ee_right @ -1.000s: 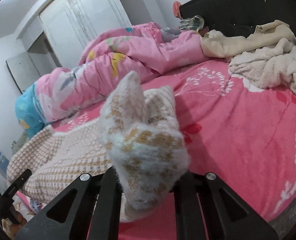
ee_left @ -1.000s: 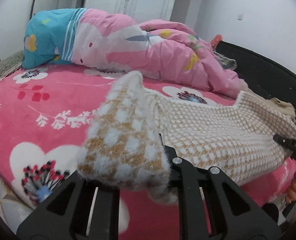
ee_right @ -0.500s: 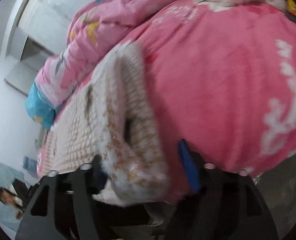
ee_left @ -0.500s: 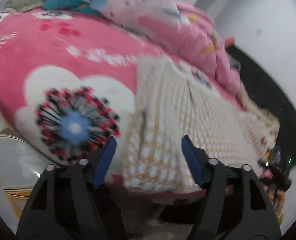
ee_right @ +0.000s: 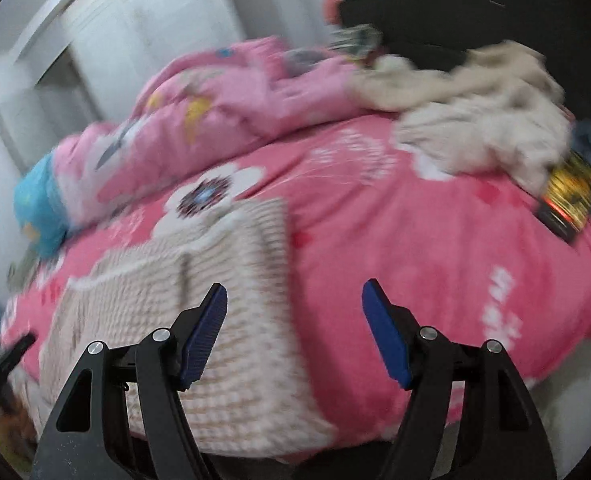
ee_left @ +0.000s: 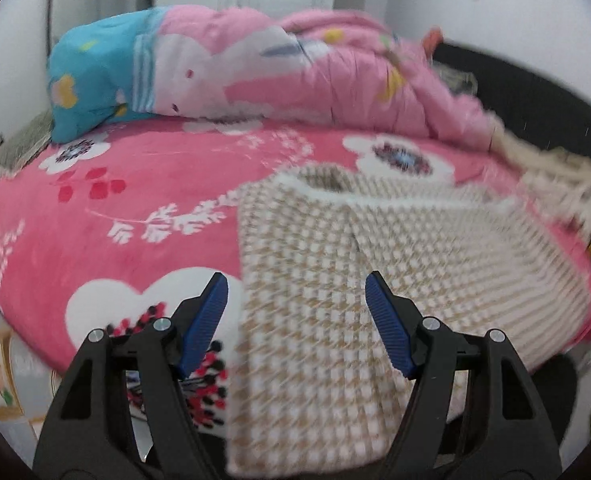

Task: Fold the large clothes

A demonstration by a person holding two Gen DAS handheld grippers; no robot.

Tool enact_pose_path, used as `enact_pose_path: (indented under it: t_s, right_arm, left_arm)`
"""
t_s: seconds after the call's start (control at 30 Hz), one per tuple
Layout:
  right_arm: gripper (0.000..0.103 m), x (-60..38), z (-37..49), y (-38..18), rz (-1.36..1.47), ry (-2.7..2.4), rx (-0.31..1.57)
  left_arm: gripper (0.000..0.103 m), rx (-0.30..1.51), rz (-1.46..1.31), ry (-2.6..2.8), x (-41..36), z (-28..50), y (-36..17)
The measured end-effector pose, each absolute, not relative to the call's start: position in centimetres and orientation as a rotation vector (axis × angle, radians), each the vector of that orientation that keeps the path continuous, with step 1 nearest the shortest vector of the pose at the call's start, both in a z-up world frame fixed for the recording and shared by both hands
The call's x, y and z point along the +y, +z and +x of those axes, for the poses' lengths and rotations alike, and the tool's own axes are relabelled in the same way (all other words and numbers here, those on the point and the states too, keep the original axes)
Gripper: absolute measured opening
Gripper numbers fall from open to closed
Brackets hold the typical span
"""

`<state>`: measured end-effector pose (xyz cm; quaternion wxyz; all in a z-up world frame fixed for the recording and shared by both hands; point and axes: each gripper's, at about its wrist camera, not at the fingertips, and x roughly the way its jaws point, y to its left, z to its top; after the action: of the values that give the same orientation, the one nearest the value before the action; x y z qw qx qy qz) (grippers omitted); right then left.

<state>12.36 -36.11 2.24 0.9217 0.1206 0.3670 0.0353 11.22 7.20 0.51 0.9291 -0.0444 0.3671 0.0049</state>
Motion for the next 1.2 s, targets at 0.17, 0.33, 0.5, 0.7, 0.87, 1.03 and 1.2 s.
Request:
enact_pose_path:
  t_s: [0.17,0.33,0.5,0.7,0.87,1.03,1.2]
  right_arm:
    - [0.069,-30.0,14.7,0.9,0.134,0.231,0.807]
    - [0.068,-23.0,15.2,-0.3,-0.033,0.339,0.814]
    - [0.059,-18.9,15.8,-0.3,0.003,0.508,0.820]
    - [0.047,-14.7,17.3,-1.6,0.069,0.663,0.845]
    - [0.045,-13.7,18.1,-3.7,0.084,0.660,0.887]
    - [0.045,-13.5,17.9,-3.7,0.072,0.662,0.891]
    - [0.045,-13.6,18.0,-3.8,0.070,0.662,0.890]
  left_arm:
    - [0.068,0.789,-0.083,0.024,6.8,13.7,-1.1]
    - [0.068,0.779,-0.108,0.060,8.3,15.7,-1.1]
    - [0.068,0.807,-0.315,-0.040,12.5,18.9,-1.7]
    - [0.048,0.826,-0.486,-0.194,14.6,20.7,-2.9]
    - [0.048,0.792,-0.514,-0.316,13.8,20.2,-2.4]
    - [0.048,0.953,-0.554,-0.237,14.6,23.2,-5.1]
    - [0.048,0.873,-0.608,-0.367,14.7,22.5,-4.6]
